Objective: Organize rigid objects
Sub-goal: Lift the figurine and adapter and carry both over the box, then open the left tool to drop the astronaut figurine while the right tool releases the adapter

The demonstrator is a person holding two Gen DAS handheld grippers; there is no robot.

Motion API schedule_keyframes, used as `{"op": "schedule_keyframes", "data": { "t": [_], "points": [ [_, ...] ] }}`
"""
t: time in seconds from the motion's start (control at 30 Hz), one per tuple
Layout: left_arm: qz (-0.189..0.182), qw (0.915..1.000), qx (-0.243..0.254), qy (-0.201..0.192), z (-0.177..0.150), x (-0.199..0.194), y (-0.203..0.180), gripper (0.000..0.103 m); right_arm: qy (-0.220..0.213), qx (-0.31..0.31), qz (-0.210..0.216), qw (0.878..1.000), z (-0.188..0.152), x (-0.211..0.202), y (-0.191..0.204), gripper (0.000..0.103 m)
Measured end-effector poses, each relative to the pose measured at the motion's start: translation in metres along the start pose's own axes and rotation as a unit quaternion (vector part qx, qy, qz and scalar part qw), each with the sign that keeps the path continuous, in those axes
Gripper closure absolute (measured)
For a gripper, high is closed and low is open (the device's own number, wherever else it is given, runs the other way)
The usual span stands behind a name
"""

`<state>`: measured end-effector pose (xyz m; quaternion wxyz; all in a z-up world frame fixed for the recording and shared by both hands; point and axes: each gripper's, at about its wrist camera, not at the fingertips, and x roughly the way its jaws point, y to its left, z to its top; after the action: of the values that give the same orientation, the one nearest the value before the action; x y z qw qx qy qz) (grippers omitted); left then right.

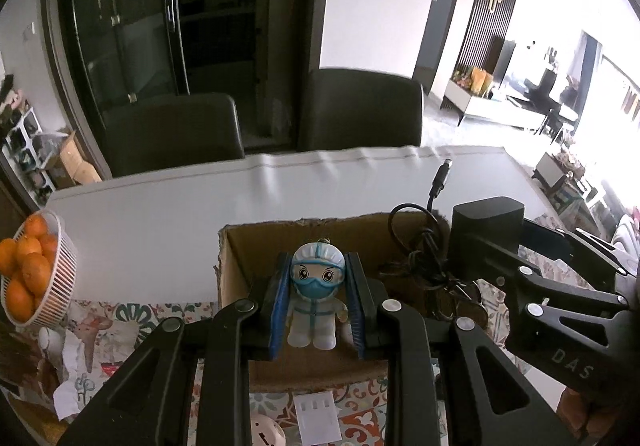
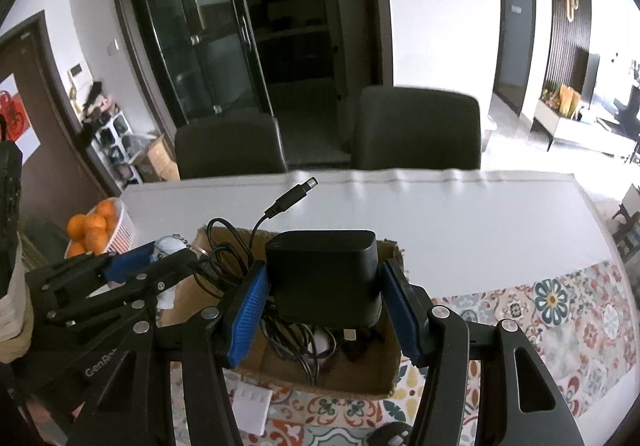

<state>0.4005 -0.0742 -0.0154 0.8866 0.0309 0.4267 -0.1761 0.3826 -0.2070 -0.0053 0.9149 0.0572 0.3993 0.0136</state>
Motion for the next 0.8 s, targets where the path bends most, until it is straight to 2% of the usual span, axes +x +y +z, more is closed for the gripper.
{"op": "schedule_keyframes", "data": {
  "t": [0.33,0.8],
  "points": [
    [0.001,0.9984,-0.005,0.056,-0.009,0.047,0.008,0.076,0.068,0.001,0.003,0.998,-0.005,0.055,-0.013,0.045],
    [0.003,0.9938,-0.010,0.111,-0.029,0.079,0.014,0.076,0.132,-0.003,0.009,0.991,-0.023,0.091,-0.018,0.045]
  ]
}}
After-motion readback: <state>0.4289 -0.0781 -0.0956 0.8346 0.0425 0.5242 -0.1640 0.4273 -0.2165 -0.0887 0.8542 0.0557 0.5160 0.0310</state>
